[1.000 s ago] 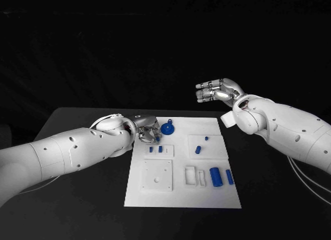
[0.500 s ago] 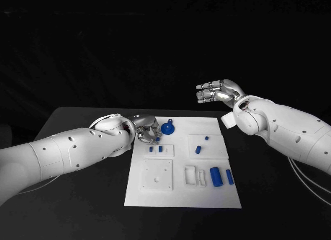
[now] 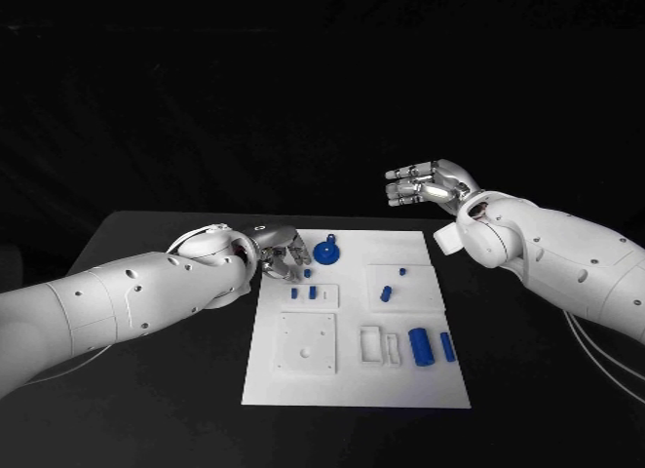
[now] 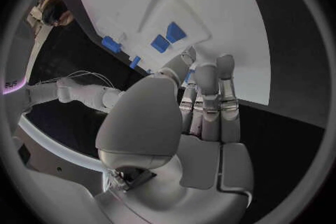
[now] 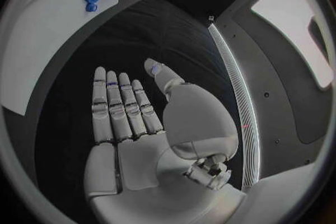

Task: Assemble the parts on the task board

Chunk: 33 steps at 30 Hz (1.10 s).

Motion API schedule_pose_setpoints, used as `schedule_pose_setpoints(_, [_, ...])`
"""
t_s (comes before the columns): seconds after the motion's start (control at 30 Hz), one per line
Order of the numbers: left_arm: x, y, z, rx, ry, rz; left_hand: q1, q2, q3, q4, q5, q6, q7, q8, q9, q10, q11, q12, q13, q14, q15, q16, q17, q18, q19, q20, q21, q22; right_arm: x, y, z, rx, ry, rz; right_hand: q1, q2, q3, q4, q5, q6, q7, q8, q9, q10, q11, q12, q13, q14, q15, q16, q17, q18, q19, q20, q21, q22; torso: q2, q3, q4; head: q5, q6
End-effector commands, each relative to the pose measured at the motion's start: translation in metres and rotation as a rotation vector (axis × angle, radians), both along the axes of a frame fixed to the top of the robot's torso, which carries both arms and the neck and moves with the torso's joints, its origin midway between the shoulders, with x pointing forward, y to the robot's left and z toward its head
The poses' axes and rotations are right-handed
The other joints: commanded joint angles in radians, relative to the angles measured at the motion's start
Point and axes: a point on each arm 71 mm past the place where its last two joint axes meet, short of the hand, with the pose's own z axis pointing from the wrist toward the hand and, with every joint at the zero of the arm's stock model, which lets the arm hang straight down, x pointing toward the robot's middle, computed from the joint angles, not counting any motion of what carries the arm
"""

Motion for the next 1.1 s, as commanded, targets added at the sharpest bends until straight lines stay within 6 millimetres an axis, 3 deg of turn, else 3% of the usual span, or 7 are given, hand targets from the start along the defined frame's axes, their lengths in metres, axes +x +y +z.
schedule_pose_setpoints(0.03, [0.003, 0.005, 0.003, -0.023, -0.028, 0.012, -0.007, -0.005, 0.043, -0.004, 0.002, -0.007, 0.003, -0.004, -0.001, 0.022, -0.004, 0.000, -0.002, 0.000, -0.001, 0.003, -0.002, 0.010, -0.005, 0.001, 0.015, 0.024, -0.002, 0.000, -0.002, -0.036, -0.013, 0.027, 0.008, 0.001, 0.015, -0.014, 0.033, 0.017, 0.005, -0.003, 0.000, 0.015, -0.002, -0.002, 0.000, 0.029, -0.004, 0.002, 0.002, 0.019, 0.022, -0.009, 0.009, 0.002, 0.000, 0.0001, 0.0007, 0.000, 0.002])
schedule_pose_setpoints(0.3, [0.011, 0.021, 0.010, -0.092, -0.078, 0.060, -0.030, 0.008, 0.145, 0.015, -0.006, 0.027, 0.025, -0.003, 0.000, 0.098, -0.027, 0.004, -0.001, 0.001, -0.015, -0.015, -0.009, 0.004, -0.016, -0.011, 0.037, 0.024, -0.011, -0.007, -0.006, -0.154, -0.041, 0.050, -0.014, -0.027, 0.077, -0.020, 0.159, 0.209, -0.034, 0.026, 0.023, 0.192, -0.063, 0.007, 0.005, 0.199, -0.068, 0.026, 0.021, 0.026, 0.167, -0.071, 0.077, 0.020, 0.000, -0.0001, -0.0016, -0.002, 0.007])
schedule_pose_setpoints(0.53, [0.021, 0.053, 0.021, -0.337, -0.010, 0.241, -0.044, 0.009, 0.149, 0.029, -0.012, 0.078, 0.041, -0.004, 0.000, 0.144, -0.035, 0.002, 0.000, -0.002, -0.025, -0.077, -0.032, -0.014, -0.037, -0.022, 0.024, 0.016, -0.021, -0.017, -0.014, -0.379, -0.052, 0.077, 0.016, -0.056, -0.037, -0.011, 0.182, 0.266, -0.060, 0.006, 0.024, 0.355, -0.125, 0.008, 0.017, 0.420, -0.161, 0.094, 0.098, -0.007, 0.362, -0.180, 0.226, 0.093, -0.002, 0.0010, -0.0004, -0.022, 0.014])
schedule_pose_setpoints(0.6, [0.023, 0.063, 0.023, -0.436, 0.034, 0.300, -0.061, 0.008, 0.139, 0.041, -0.015, 0.077, 0.040, -0.004, 0.001, 0.141, -0.038, 0.002, 0.000, 0.001, -0.024, -0.084, -0.033, -0.017, -0.035, -0.021, 0.018, 0.013, -0.024, -0.019, -0.017, -0.463, -0.043, 0.081, 0.001, -0.066, -0.089, -0.002, 0.218, 0.265, -0.069, 0.006, 0.017, 0.373, -0.142, 0.001, 0.015, 0.492, -0.200, 0.247, 0.242, -0.018, 0.471, -0.235, 0.333, 0.153, -0.002, 0.0019, 0.0008, -0.029, 0.016])
schedule_pose_setpoints(0.67, [0.023, 0.070, 0.026, -0.518, 0.069, 0.338, -0.073, 0.002, 0.121, 0.050, -0.015, 0.069, 0.040, -0.004, 0.000, 0.131, -0.036, 0.002, 0.000, -0.001, -0.022, -0.097, -0.036, -0.021, -0.035, -0.020, 0.003, 0.004, -0.027, -0.021, -0.020, -0.542, -0.037, 0.080, -0.003, -0.054, -0.105, -0.020, 0.217, 0.259, -0.072, 0.007, 0.013, 0.370, -0.146, 0.000, 0.016, 0.379, -0.212, 0.431, 0.555, -0.045, 0.422, -0.261, 0.429, 0.239, -0.001, 0.0010, 0.0003, -0.035, 0.017])
schedule_pose_setpoints(1.0, [0.017, 0.083, 0.035, -0.760, 0.150, 0.387, -0.065, -0.001, 0.035, 0.057, -0.005, 0.065, 0.049, -0.004, 0.000, 0.097, -0.017, 0.002, 0.000, -0.119, 0.000, -0.354, -0.132, -0.049, -0.125, 0.003, -0.169, -0.107, -0.041, -0.018, -0.027, -0.857, -0.075, 0.060, -0.018, -0.088, -0.072, -0.019, 0.130, 0.262, -0.070, 0.003, 0.016, 0.315, -0.129, 0.002, 0.013, 0.396, -0.212, 0.554, 0.789, -0.018, 0.398, -0.255, 0.597, 0.386, 0.000, -0.0017, 0.0009, -0.046, 0.022])
schedule_pose_setpoints(1.1, [0.014, 0.082, 0.037, -0.785, 0.160, 0.378, -0.049, 0.015, -0.005, 0.048, -0.002, 0.066, 0.050, -0.003, 0.000, 0.098, -0.014, 0.002, 0.000, -0.089, 0.011, -0.555, -0.206, -0.061, -0.131, 0.013, -0.268, -0.182, -0.046, -0.013, -0.028, -0.920, -0.101, 0.060, -0.028, -0.104, -0.051, -0.018, 0.115, 0.270, -0.072, 0.003, 0.017, 0.289, -0.122, 0.001, 0.012, 0.398, -0.209, 0.593, 0.832, -0.007, 0.389, -0.251, 0.646, 0.433, 0.000, -0.0017, 0.0016, -0.044, 0.024])
